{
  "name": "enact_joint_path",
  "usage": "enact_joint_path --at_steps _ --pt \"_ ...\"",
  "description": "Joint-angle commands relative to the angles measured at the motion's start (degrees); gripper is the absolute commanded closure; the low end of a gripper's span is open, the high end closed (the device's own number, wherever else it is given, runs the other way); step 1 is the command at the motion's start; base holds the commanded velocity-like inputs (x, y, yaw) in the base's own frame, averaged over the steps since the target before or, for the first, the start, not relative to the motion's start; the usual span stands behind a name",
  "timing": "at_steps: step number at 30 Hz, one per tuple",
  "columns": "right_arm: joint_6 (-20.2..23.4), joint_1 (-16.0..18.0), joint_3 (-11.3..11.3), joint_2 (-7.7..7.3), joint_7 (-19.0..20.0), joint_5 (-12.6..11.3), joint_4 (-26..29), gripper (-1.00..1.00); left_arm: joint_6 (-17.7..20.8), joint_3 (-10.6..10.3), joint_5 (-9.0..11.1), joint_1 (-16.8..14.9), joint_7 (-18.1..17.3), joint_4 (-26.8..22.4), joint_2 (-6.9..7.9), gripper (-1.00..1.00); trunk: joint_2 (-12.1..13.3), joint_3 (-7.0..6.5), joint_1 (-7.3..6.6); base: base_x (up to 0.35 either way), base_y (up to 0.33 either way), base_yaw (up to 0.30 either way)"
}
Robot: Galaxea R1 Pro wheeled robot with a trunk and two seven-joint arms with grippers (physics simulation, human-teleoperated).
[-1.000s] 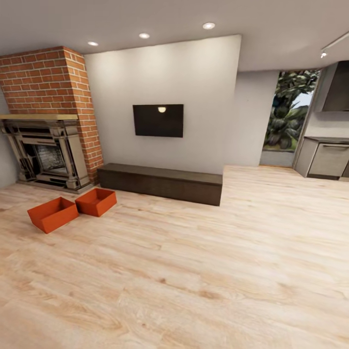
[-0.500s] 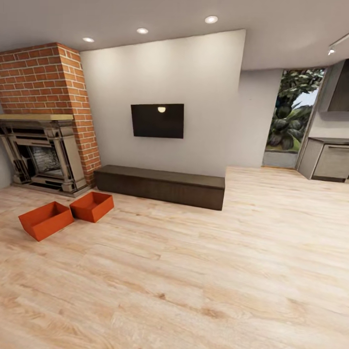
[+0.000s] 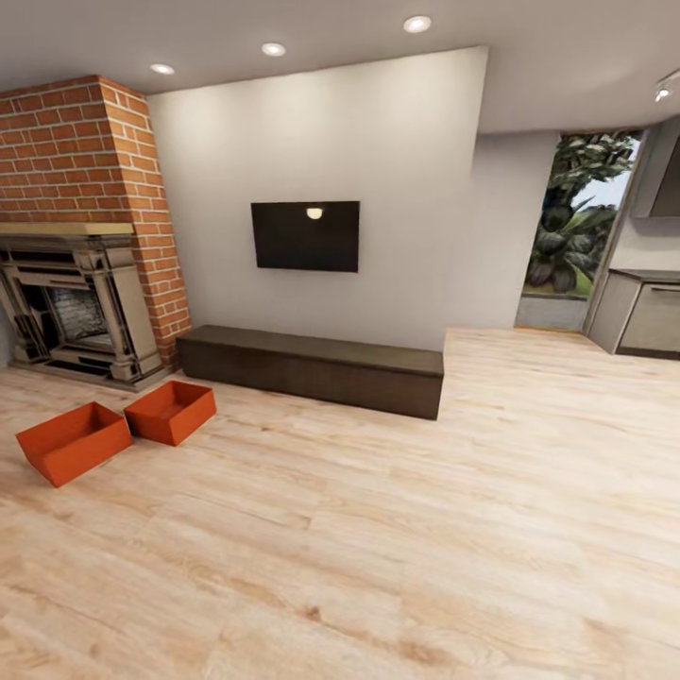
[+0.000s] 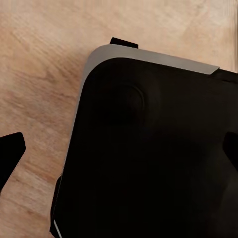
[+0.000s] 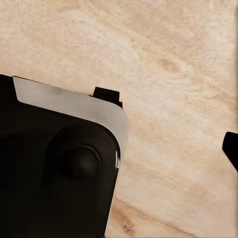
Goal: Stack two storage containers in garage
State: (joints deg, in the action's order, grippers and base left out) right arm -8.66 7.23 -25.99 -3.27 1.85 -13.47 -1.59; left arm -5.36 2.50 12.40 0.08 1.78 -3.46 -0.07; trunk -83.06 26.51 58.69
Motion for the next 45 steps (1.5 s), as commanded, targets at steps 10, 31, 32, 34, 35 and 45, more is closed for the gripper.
enact_joint_path --at_steps 10,31,32,34,35,45 --pt "-0.38 0.07 -0.38 0.02 0.16 -0.61 -0.17 -1.0 -0.09 0.22 0.03 0.01 0.07 -0.06 -0.01 -1.0 -0.02 0.05 0.03 0.333 0.0 0.0" --pt "-0.26 0.07 -0.01 0.13 0.56 -1.0 -0.17 -1.0 -0.13 0.22 0.08 0.01 0.07 -0.06 -0.01 -1.0 -0.02 0.05 0.03 0.333 0.0 0.027" --pt "-0.32 0.07 0.03 0.12 0.57 -1.06 -0.17 -1.0 -0.11 0.22 0.08 0.01 0.07 -0.06 -0.01 -1.0 -0.02 0.05 0.03 0.333 0.0 0.236" --pt "-0.36 0.07 0.05 0.11 0.56 -1.06 -0.17 -1.0 -0.1 0.22 0.08 0.01 0.07 -0.06 -0.01 -1.0 -0.02 0.05 0.03 0.333 0.0 0.249" --pt "-0.36 0.07 0.05 0.11 0.55 -1.05 -0.17 -1.0 -0.1 0.22 0.08 0.01 0.07 -0.06 -0.01 -1.0 -0.02 0.05 0.03 0.333 0.0 0.258" --pt "-0.39 0.07 0.23 0.1 0.52 -1.12 -0.17 -1.0 -0.09 0.22 0.08 0.01 0.06 -0.06 0.02 -1.0 -0.02 0.05 0.03 0.333 0.0 0.27"
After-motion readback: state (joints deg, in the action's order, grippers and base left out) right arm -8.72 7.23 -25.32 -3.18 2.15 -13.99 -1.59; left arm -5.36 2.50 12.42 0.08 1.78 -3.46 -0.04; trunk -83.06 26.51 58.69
